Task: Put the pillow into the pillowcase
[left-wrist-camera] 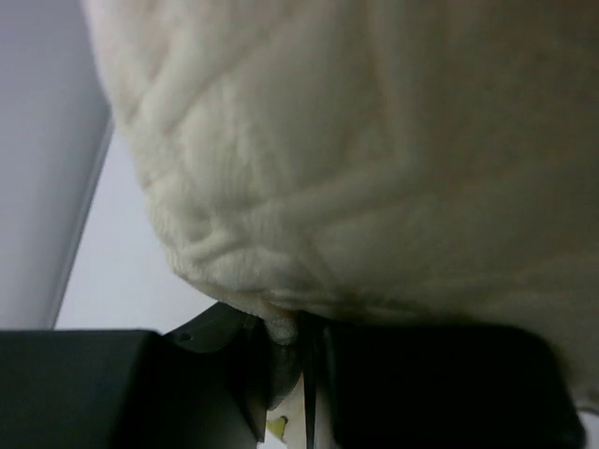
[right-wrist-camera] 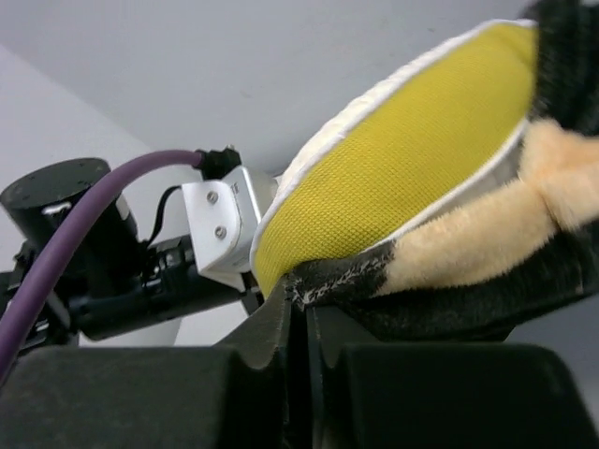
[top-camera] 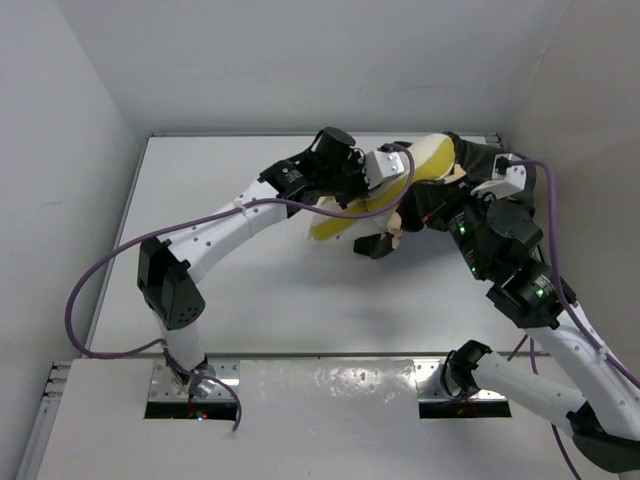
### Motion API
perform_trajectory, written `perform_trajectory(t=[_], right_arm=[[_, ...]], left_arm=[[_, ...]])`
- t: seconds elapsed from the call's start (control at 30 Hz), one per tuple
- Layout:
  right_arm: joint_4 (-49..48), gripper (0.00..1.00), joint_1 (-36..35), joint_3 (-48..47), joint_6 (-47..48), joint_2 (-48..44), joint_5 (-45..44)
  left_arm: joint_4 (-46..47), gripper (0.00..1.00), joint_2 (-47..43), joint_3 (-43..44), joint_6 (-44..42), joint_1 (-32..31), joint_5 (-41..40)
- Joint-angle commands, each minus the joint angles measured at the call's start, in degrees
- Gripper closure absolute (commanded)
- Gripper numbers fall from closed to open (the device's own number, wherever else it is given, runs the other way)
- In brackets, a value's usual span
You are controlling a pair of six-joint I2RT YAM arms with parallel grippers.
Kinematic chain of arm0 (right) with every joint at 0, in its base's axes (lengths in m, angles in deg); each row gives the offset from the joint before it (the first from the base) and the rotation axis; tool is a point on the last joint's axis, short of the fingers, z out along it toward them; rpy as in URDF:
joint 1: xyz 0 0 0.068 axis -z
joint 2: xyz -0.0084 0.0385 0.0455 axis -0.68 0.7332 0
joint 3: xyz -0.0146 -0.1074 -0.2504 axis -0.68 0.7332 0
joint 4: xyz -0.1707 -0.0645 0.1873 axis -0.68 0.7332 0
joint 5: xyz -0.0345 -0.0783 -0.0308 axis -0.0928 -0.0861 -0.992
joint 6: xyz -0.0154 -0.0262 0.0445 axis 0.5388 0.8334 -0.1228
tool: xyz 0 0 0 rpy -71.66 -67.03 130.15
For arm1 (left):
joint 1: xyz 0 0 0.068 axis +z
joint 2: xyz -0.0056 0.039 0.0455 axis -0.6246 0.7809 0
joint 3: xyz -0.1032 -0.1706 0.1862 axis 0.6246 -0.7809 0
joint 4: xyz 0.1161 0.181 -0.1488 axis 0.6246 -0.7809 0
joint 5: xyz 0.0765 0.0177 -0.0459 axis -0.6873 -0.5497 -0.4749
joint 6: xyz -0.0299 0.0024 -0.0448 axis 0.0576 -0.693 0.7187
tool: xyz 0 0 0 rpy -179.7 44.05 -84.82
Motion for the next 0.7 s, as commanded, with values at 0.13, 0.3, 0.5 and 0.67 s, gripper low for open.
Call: perform_trajectory(t=[0.13, 0.3, 0.5, 0.67], right_arm=[[-8.93, 0.81, 0.18, 0.89, -1.46, 1.19, -7.11], [-5.34, 0.46, 0.18, 0.36, -1.02, 4.01, -9.12], [3.8, 0.3, 0.18, 0.53, -7.25, 5.15, -18.43], [6.28, 0.4, 0.27, 3.87, -12.09, 4.19, -25.63]], left_arm=[[-2.8, 1.0, 1.89, -0.63, 0.58, -1.81, 3.0], [-2.01, 1.0, 2.15, -0.72, 0.93, -2.16, 3.0], [-1.66, 1.0, 2.24, -0.46, 1.11, -2.07, 3.09], [-2.1, 1.0, 2.24, 0.42, 1.46, -2.16, 4.14]])
